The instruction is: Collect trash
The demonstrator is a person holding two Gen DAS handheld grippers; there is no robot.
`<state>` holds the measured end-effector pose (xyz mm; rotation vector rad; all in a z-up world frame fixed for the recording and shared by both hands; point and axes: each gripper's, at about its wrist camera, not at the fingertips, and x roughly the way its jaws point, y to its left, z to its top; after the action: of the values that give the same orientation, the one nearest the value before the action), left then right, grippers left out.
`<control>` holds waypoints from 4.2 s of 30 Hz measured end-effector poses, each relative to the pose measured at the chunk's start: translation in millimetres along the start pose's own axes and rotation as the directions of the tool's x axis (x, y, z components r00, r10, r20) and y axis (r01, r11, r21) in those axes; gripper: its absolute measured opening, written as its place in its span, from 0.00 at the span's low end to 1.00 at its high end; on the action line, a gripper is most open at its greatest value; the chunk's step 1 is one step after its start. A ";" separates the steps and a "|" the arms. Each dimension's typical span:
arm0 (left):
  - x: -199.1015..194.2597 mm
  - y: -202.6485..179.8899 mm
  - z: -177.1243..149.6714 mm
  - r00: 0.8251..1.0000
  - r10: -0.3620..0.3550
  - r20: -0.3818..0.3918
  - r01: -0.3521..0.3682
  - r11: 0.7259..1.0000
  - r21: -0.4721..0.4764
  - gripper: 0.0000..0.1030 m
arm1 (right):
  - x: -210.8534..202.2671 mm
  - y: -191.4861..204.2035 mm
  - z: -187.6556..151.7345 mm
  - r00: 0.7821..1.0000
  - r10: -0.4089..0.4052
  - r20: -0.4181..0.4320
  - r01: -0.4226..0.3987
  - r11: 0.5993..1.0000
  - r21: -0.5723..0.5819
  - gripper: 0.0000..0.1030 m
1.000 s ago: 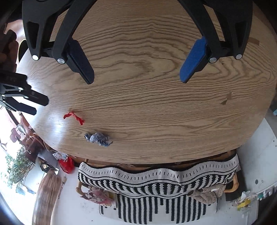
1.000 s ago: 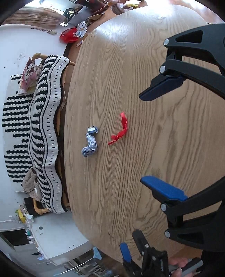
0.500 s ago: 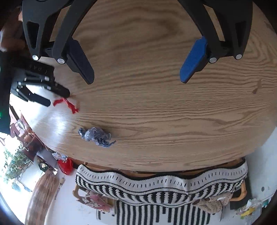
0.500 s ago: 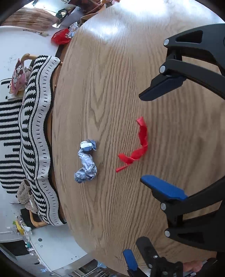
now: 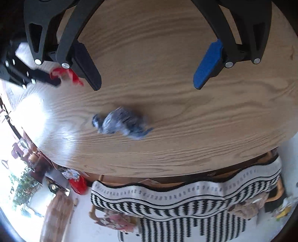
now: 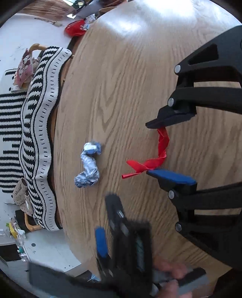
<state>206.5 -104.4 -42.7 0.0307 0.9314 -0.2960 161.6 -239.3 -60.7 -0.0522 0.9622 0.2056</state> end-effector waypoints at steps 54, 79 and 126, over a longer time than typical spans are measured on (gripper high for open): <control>-124.4 -404.0 -124.7 0.908 -0.406 -0.108 0.416 0.835 0.359 0.31 | -312.4 -328.3 -298.6 0.918 -0.360 -0.165 0.376 0.665 0.645 0.42; -79.5 -546.1 -196.5 0.836 -0.442 -0.324 0.546 0.723 0.423 0.32 | -321.9 -388.2 -363.0 0.906 -0.326 -0.269 0.411 0.529 0.743 0.44; -214.0 31.9 -118.1 0.987 0.089 0.134 -0.068 0.986 -0.153 0.91 | -200.3 -17.1 -52.6 0.990 -0.058 0.132 0.019 0.959 0.282 0.85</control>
<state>2.5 -4.8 53.2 -0.0885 0.8082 -0.1533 11.5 -293.3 72.5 0.2013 0.8421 0.0346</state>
